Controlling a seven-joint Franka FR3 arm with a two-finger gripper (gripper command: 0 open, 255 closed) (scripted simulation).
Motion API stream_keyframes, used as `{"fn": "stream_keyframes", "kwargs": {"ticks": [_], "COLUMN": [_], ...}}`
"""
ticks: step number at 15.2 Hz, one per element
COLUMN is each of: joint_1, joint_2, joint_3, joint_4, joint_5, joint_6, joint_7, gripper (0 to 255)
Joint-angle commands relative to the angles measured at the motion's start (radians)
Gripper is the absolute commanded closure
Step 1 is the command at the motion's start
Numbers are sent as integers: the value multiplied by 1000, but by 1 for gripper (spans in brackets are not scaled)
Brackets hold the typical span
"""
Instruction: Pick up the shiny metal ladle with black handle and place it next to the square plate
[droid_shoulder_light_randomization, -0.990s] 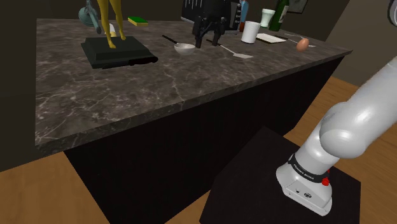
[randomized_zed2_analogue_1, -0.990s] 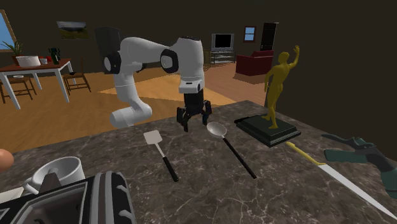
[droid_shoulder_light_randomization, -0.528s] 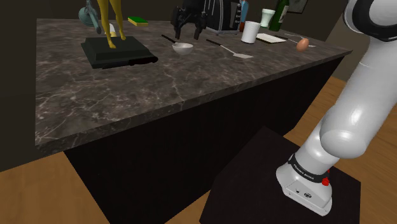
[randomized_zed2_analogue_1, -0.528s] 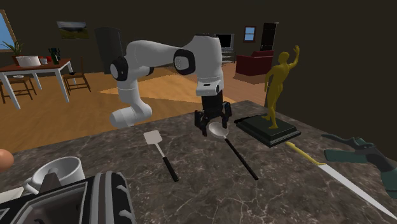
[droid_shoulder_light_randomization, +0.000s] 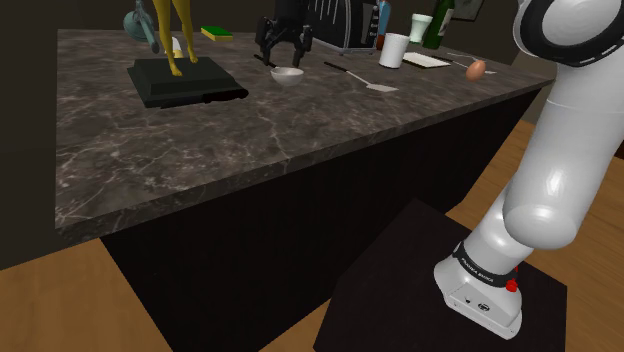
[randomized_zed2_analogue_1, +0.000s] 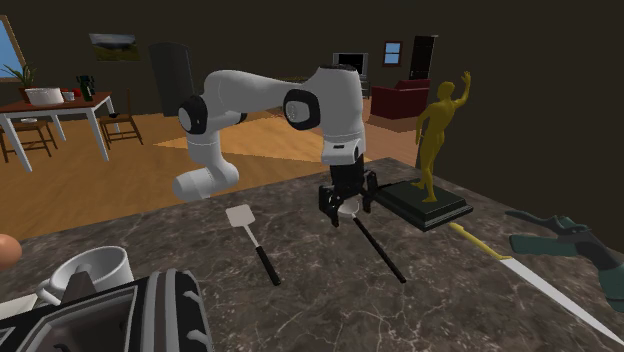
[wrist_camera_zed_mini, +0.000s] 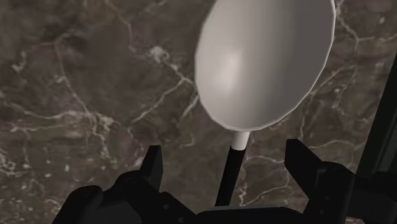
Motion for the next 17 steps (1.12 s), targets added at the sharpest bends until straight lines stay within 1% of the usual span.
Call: {"fn": "stream_keyframes", "kwargs": {"ticks": [1, 9, 10, 17], "joint_1": [1, 1, 1, 1], "joint_2": [3, 2, 2, 3], "joint_3": [0, 0, 0, 0], "joint_4": [-32, -32, -32, -31], "joint_5": [-1, -1, -1, -1], "joint_6": [35, 35, 35, 34], "joint_7": [1, 1, 1, 1], "gripper": [0, 0, 255, 255]}}
